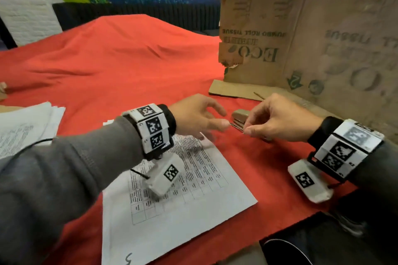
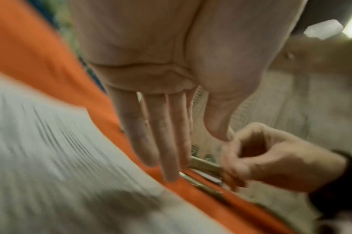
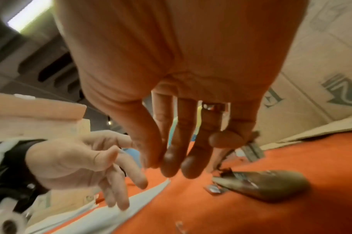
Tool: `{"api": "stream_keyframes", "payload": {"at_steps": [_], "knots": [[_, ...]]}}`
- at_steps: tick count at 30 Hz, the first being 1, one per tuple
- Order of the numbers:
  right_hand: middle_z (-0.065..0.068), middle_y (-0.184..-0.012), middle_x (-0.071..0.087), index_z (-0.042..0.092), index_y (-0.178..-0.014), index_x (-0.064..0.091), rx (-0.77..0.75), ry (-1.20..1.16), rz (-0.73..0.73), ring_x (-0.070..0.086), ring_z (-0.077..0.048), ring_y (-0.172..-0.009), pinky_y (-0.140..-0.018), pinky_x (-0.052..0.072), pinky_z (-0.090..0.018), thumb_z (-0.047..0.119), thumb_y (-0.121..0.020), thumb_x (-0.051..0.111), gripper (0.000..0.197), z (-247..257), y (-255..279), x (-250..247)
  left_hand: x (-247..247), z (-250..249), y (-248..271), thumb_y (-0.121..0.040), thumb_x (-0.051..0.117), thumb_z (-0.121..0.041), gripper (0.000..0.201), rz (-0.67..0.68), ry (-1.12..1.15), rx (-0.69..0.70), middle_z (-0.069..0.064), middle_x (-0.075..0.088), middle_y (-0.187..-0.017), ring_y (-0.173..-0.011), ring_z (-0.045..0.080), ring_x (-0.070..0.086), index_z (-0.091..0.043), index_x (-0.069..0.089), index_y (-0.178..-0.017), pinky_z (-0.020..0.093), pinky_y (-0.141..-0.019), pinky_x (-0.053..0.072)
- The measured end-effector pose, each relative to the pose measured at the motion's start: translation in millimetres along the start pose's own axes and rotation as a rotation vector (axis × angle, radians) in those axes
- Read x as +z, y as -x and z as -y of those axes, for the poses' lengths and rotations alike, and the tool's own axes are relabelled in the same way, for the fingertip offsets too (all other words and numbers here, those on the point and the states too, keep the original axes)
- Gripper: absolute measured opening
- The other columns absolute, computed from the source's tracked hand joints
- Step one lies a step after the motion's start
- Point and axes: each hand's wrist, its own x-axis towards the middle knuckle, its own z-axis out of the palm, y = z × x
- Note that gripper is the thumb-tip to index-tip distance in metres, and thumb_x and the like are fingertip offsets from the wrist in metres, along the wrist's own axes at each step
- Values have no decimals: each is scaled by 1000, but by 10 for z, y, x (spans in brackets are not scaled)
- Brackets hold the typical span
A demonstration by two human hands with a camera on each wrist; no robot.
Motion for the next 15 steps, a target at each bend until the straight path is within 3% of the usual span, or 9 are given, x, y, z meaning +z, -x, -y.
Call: {"api": "stream_keyframes", "payload": {"at_steps": [3, 5, 7, 11, 13, 15], "knots": [[17, -68, 75, 31, -76, 84, 69, 187, 27, 70, -5, -68, -72, 58, -34, 30, -77, 87, 4, -64, 25, 4, -308, 117, 89, -85, 80, -51, 44, -60, -591, -21, -12, 77, -110, -88, 5, 72, -27, 68, -119, 33, -94, 57], [22, -68, 74, 34, -75, 84, 87, 280, 82, 69, 2, -70, -75, 58, -29, 33, -74, 87, 4, -38, 31, 22, -456, 228, 180, -78, 80, -62, 61, 11, -802, -129, -15, 67, -127, -107, 8, 65, -32, 64, -129, 31, -99, 51], [21, -68, 75, 33, -76, 84, 101, 330, 134, 68, 5, -69, -72, 55, -21, 33, -75, 87, 3, -5, 24, 48, -520, 347, 237, -73, 79, -69, 71, 73, -884, -205, -11, 60, -131, -118, 15, 59, -37, 59, -134, 37, -102, 49], [19, -71, 76, 32, -80, 85, 116, 393, 147, 66, 8, -71, -64, 43, -7, 34, -77, 87, 4, 31, -17, 106, -500, 475, 236, -75, 76, -70, 71, 78, -941, -175, -8, 56, -133, -120, 17, 56, -36, 55, -134, 40, -101, 49], [18, -72, 77, 32, -80, 85, 129, 408, 143, 63, 8, -74, -68, 48, -10, 36, -77, 88, 6, 47, -28, 130, -481, 466, 216, -77, 76, -67, 71, 87, -955, -168, -8, 54, -134, -119, 18, 56, -34, 54, -135, 40, -100, 49], [15, -73, 77, 31, -79, 84, 145, 427, 153, 62, 4, -78, -78, 57, -24, 37, -76, 88, 8, 65, -39, 148, -474, 468, 196, -79, 77, -65, 71, 96, -958, -169, -8, 52, -134, -118, 18, 56, -32, 52, -136, 38, -98, 49]]}}
